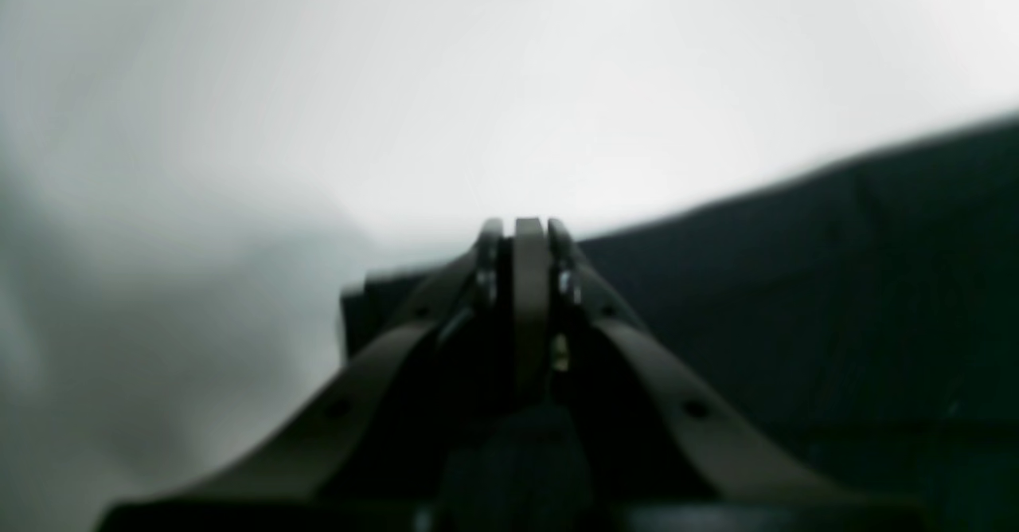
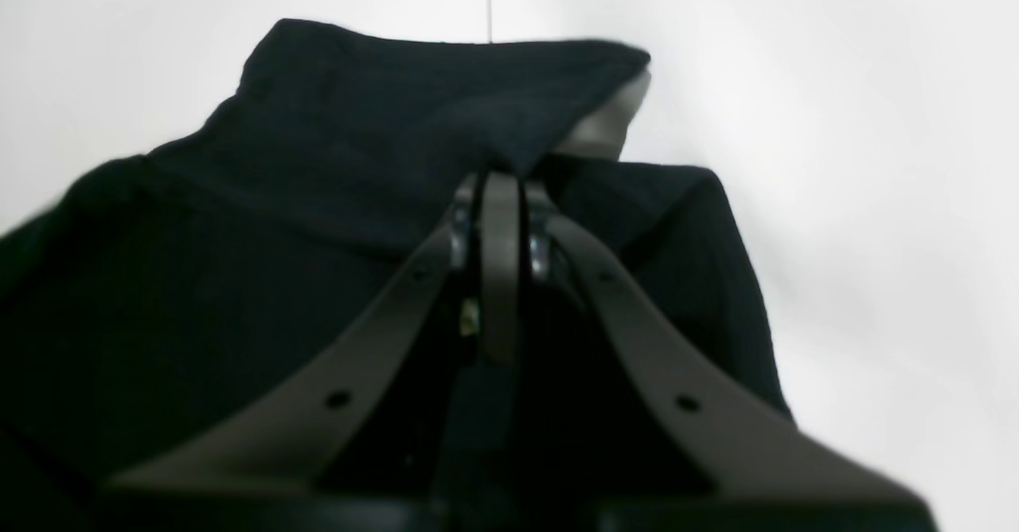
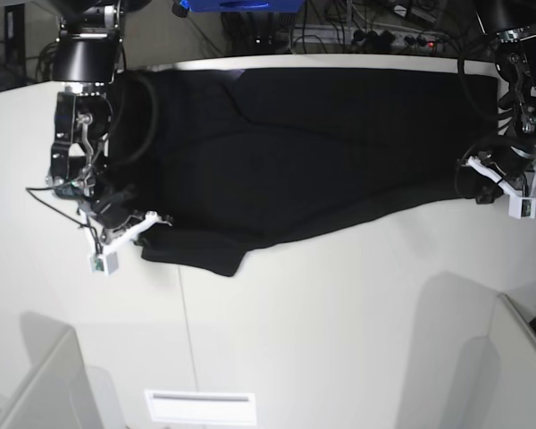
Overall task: Fold the T-shirt properly
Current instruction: 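Grasp both hem corners and fold them up onto the collar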
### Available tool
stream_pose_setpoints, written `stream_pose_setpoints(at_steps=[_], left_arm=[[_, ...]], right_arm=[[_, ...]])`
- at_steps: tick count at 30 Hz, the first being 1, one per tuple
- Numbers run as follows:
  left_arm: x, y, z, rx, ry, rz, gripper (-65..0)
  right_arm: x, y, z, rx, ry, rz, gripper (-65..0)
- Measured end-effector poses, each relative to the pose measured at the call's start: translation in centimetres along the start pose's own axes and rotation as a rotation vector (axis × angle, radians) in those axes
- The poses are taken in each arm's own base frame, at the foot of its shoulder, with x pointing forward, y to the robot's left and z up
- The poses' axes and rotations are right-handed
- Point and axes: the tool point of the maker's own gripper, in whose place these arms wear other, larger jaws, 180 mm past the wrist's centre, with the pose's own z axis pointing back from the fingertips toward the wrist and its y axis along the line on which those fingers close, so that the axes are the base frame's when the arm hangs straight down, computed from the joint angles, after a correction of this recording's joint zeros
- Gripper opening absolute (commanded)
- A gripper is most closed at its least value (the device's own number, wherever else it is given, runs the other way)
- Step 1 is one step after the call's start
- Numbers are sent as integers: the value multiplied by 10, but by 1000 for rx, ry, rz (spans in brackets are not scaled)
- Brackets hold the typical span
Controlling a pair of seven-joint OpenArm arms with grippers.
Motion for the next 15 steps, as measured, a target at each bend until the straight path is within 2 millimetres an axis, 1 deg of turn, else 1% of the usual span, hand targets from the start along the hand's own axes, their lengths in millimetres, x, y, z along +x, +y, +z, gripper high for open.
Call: stream_pose_setpoints(at_steps=[4, 8, 9, 13, 15], left_arm=[[-5, 12, 7, 36, 12, 45, -650], [1, 9, 19, 15, 10, -19, -650], [2, 8, 21, 11, 9, -33, -650], [-6, 4, 25, 4, 26, -45, -650], [-10, 5, 27, 9, 38, -46, -650]], right_arm=[[-5, 0, 5, -1, -2, 2, -650], [-14, -19, 16, -43, 37, -47, -650], [-14, -21, 19, -49, 45, -45, -650], [2, -14, 34, -42, 12, -16, -650], [3, -9, 39, -34, 3, -5, -650]])
